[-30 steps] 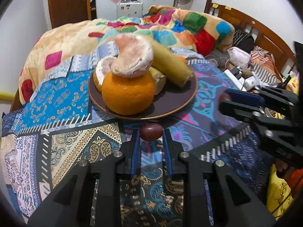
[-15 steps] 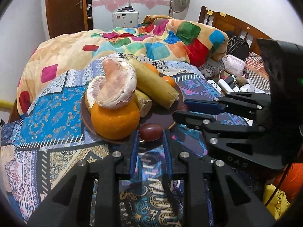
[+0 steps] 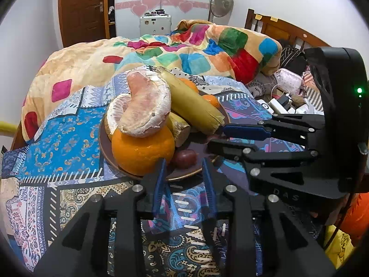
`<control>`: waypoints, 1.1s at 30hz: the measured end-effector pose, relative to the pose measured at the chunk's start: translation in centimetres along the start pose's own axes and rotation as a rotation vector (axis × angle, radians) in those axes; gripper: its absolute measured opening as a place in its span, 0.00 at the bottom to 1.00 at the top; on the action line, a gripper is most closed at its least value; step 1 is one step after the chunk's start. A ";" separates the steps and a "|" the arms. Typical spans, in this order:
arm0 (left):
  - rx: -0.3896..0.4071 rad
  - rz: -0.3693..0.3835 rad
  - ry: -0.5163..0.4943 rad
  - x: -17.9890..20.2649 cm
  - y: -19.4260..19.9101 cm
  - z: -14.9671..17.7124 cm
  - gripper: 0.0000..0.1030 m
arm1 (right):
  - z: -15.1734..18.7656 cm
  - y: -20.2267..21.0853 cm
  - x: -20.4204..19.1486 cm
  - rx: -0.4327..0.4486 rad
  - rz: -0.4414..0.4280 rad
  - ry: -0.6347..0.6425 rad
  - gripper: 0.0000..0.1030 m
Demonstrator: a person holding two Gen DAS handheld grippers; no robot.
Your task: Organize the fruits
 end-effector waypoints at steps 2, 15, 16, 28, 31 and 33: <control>0.006 0.001 0.007 -0.1 0.2 0.2 0.41 | 0.0 0.1 -0.1 0.001 0.002 0.002 0.43; 0.179 -0.078 0.091 -3.1 9.5 0.0 0.42 | -1.3 9.9 -3.3 0.208 0.021 0.017 0.44; 0.218 -0.088 0.104 -3.4 11.3 -0.2 0.42 | -1.5 11.4 -4.1 0.242 0.030 0.030 0.44; 0.578 -0.192 0.172 -3.2 27.9 1.2 0.56 | -0.3 26.5 -13.4 0.606 0.112 0.104 0.54; 0.641 -0.230 0.165 -2.5 30.6 2.5 0.64 | 0.5 27.8 -14.6 0.647 0.162 0.110 0.61; 0.672 -0.243 0.166 -2.2 32.0 3.4 0.70 | 1.0 28.7 -15.4 0.678 0.190 0.110 0.72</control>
Point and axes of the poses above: each gripper's, at about its wrist camera, not at the fingertips, and y roughly against the way its jaws point, x to its right, z to its underside, the point moved 8 cm from there along -y, roughly the way its jaws point, and after that the axes turned 10 degrees about -z, right-handed, at the moved point
